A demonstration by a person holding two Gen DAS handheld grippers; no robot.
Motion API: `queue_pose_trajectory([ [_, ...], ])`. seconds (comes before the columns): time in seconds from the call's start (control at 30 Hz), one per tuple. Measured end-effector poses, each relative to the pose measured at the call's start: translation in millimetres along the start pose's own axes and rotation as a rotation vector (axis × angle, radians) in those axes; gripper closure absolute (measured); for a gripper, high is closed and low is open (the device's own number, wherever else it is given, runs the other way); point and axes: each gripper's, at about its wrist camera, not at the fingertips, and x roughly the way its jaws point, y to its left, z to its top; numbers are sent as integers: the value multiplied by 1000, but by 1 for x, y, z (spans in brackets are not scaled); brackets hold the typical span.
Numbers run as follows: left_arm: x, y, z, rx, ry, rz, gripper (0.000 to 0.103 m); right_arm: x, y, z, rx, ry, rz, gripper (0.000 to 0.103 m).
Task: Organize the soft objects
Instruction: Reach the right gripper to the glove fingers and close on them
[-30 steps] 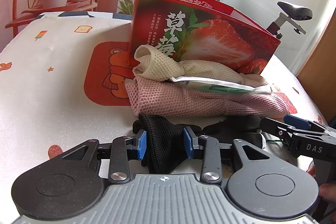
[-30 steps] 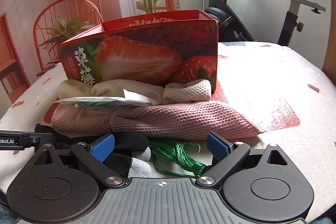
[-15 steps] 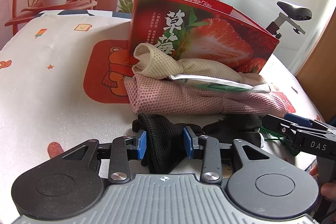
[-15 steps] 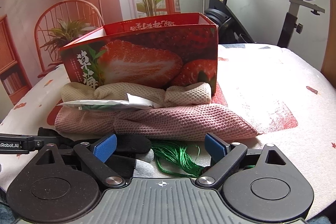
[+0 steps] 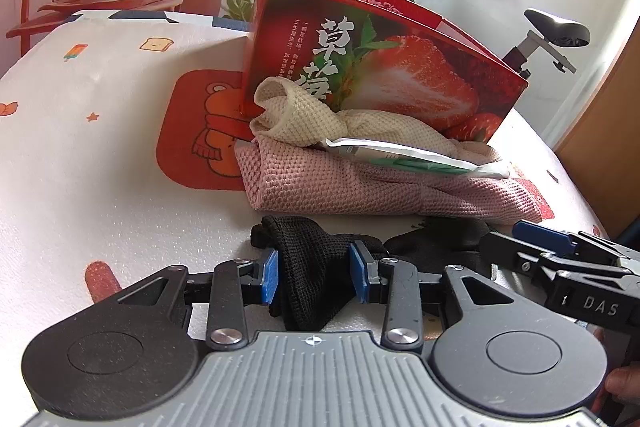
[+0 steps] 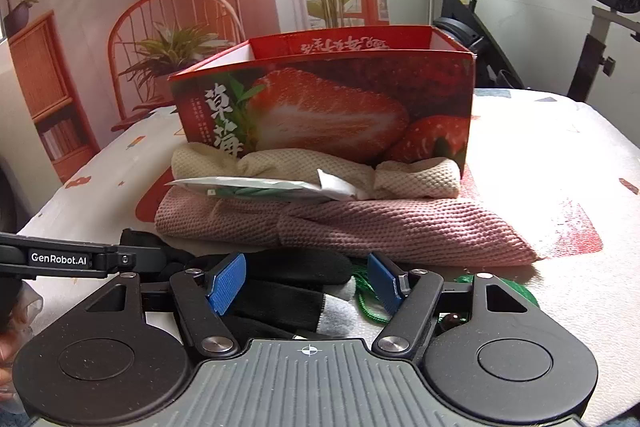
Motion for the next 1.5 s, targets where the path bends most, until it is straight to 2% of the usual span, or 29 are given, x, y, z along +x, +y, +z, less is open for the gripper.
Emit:
queue_pose_trajectory([
  [0.47,-10,3,-1,-28,25,-23,64,26,9,-7,-18,114,40,38],
  [0.7,-11,0,-5,-9,25,-16,64,23,10,-15,-10,118,44,38],
  [0.87,-9,1,-5,-17,21,-16,68,22,10,-17,-13,121,50,38],
  [1.5,-7,1,-6,-11,18,-3,67,20,14,-20,-53,125,55,36],
])
